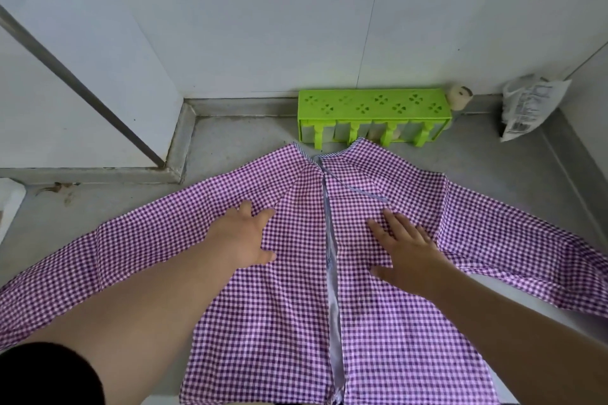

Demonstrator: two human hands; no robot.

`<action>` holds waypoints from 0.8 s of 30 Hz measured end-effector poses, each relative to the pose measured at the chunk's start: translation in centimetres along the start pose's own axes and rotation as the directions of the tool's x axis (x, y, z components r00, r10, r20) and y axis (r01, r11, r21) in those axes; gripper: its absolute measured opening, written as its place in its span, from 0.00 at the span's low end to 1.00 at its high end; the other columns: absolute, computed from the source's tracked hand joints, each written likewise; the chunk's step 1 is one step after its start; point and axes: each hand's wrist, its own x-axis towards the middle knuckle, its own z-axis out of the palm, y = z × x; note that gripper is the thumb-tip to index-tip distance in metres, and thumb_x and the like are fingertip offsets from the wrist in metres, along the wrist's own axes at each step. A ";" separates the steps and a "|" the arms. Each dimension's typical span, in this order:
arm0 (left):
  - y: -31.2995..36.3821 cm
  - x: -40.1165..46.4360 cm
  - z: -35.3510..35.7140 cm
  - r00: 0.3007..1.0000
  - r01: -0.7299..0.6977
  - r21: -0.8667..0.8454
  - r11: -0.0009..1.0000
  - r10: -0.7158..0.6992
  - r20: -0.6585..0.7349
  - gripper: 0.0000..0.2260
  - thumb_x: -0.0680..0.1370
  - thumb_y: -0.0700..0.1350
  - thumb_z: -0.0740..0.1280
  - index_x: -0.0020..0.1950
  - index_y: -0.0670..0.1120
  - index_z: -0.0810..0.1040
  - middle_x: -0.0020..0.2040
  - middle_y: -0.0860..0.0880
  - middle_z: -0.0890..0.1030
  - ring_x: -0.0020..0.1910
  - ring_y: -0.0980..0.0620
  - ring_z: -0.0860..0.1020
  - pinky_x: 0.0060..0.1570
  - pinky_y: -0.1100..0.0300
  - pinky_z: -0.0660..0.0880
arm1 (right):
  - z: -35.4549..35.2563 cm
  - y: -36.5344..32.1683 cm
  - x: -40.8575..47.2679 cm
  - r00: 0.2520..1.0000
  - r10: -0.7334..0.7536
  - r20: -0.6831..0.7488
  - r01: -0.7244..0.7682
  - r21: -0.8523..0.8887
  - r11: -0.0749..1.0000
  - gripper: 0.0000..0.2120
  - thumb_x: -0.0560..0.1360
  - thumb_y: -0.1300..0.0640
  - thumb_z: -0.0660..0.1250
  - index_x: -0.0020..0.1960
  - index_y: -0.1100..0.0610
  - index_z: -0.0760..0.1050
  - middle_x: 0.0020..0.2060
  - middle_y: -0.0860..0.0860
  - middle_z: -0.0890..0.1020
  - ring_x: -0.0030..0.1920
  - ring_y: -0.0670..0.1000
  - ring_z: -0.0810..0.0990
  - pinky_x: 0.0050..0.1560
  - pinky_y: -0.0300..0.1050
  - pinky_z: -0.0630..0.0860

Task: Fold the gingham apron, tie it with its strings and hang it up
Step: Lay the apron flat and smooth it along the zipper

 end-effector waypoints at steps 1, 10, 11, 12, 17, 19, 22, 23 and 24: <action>0.0 0.3 -0.1 1.000 0.001 -0.021 1.000 -0.002 -0.012 0.45 0.74 0.72 0.69 0.84 0.61 0.49 0.84 0.43 0.53 0.79 0.39 0.63 0.73 0.40 0.70 | 0.1 0.0 0.0 1.000 -0.007 -0.011 0.007 0.003 1.000 0.46 0.76 0.28 0.59 0.82 0.39 0.34 0.82 0.49 0.34 0.82 0.54 0.35 0.80 0.60 0.42; -1.9 5.2 -2.2 0.967 0.052 -0.380 0.924 -0.141 -0.211 0.41 0.78 0.55 0.73 0.84 0.53 0.53 0.85 0.45 0.53 0.79 0.39 0.66 0.77 0.42 0.66 | -3.6 2.8 2.4 0.947 0.159 -0.279 -0.098 0.220 0.971 0.17 0.80 0.47 0.64 0.69 0.39 0.75 0.79 0.46 0.63 0.74 0.57 0.68 0.73 0.58 0.67; -2.2 5.8 -2.2 0.965 0.076 -0.445 0.892 -0.179 -0.193 0.42 0.78 0.54 0.74 0.84 0.52 0.52 0.85 0.45 0.54 0.79 0.39 0.65 0.78 0.42 0.65 | -4.0 3.4 3.1 0.933 0.228 -0.278 -0.141 0.301 0.943 0.19 0.80 0.52 0.65 0.70 0.42 0.74 0.79 0.48 0.62 0.74 0.59 0.69 0.73 0.58 0.69; -2.4 6.5 -2.3 0.962 0.097 -0.502 0.859 -0.210 -0.174 0.43 0.77 0.54 0.74 0.84 0.51 0.52 0.84 0.44 0.55 0.79 0.40 0.65 0.79 0.42 0.64 | -4.3 4.0 3.8 0.925 0.283 -0.253 -0.179 0.368 0.913 0.21 0.79 0.55 0.65 0.71 0.44 0.72 0.79 0.50 0.61 0.74 0.59 0.69 0.72 0.58 0.70; -3.4 8.0 -2.9 0.948 0.166 -0.538 0.826 -0.285 -0.144 0.30 0.79 0.54 0.72 0.78 0.47 0.67 0.73 0.43 0.73 0.69 0.41 0.76 0.70 0.43 0.74 | -4.5 5.3 6.2 0.912 0.380 -0.154 -0.274 0.461 0.844 0.38 0.75 0.55 0.73 0.80 0.51 0.59 0.80 0.53 0.60 0.75 0.61 0.68 0.73 0.60 0.70; -3.5 7.9 -3.2 0.953 0.184 -0.477 0.859 -0.275 -0.127 0.22 0.80 0.54 0.70 0.70 0.45 0.75 0.65 0.43 0.79 0.61 0.42 0.80 0.64 0.44 0.78 | -4.4 5.4 6.7 0.900 0.410 -0.148 -0.288 0.506 0.813 0.44 0.73 0.54 0.76 0.81 0.50 0.55 0.80 0.52 0.59 0.76 0.61 0.68 0.73 0.61 0.69; -3.7 7.4 -3.4 0.958 0.187 -0.378 0.907 -0.253 -0.133 0.16 0.82 0.56 0.66 0.61 0.45 0.79 0.56 0.45 0.81 0.51 0.46 0.80 0.54 0.50 0.79 | -4.5 5.9 7.3 0.892 0.437 -0.116 -0.311 0.544 0.779 0.50 0.71 0.52 0.78 0.82 0.48 0.50 0.82 0.51 0.52 0.78 0.61 0.63 0.75 0.62 0.67; -3.6 7.2 -3.5 0.959 0.184 -0.354 0.917 -0.245 -0.138 0.15 0.82 0.56 0.65 0.59 0.46 0.79 0.53 0.47 0.81 0.49 0.47 0.80 0.51 0.52 0.78 | -4.6 6.1 7.3 0.893 0.439 -0.100 -0.319 0.549 0.773 0.51 0.71 0.51 0.79 0.83 0.48 0.49 0.82 0.52 0.52 0.78 0.61 0.63 0.75 0.62 0.66; -3.6 6.9 -3.7 0.961 0.183 -0.334 0.925 -0.240 -0.139 0.15 0.83 0.57 0.64 0.58 0.46 0.79 0.51 0.48 0.80 0.48 0.48 0.80 0.48 0.53 0.77 | -4.9 6.1 7.4 0.891 0.446 -0.084 -0.331 0.551 0.766 0.52 0.71 0.51 0.79 0.83 0.48 0.48 0.82 0.53 0.53 0.78 0.62 0.63 0.74 0.62 0.67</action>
